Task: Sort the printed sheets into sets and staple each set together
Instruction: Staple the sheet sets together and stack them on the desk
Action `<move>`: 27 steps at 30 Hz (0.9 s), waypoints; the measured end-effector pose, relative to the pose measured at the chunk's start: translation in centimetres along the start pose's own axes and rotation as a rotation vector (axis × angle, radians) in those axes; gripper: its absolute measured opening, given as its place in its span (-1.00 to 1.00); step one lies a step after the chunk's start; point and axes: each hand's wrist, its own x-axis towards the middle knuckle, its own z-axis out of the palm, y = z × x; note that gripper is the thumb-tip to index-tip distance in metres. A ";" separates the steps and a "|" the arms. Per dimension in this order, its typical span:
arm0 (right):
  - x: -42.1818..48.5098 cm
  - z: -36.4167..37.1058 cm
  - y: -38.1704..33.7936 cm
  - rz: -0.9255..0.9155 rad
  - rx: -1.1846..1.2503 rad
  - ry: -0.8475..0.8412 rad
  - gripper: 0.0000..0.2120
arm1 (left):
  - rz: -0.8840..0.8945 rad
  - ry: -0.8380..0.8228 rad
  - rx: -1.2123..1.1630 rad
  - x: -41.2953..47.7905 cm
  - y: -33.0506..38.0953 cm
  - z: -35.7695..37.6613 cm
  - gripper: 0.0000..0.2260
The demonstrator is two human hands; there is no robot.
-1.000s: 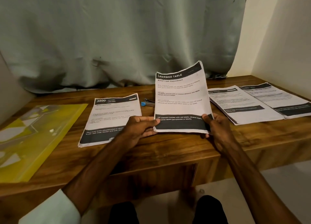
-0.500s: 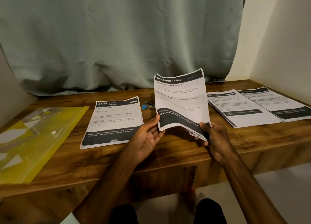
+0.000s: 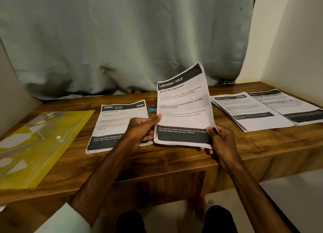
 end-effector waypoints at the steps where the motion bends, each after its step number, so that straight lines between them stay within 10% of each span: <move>1: 0.1 0.0 0.2 -0.005 -0.012 0.000 -0.80 | -0.003 0.007 0.037 0.1 -0.3 0.0 -0.78; 7: 1.5 -1.2 1.8 -0.071 -0.393 0.072 -0.87 | 0.030 0.076 0.142 1.4 -0.8 0.1 -0.78; 12: 1.9 0.2 -0.8 -0.442 -1.051 0.248 -0.31 | 0.064 0.088 0.312 2.4 -0.4 0.7 -0.78; 18: 9.3 7.4 -3.2 -0.830 -0.973 -0.567 -0.54 | 0.138 0.080 0.545 3.4 -0.1 2.0 -0.75; 27: 12.8 9.3 1.1 -0.594 -0.840 -0.746 -0.63 | 0.096 0.117 0.636 4.1 -0.7 0.6 -0.74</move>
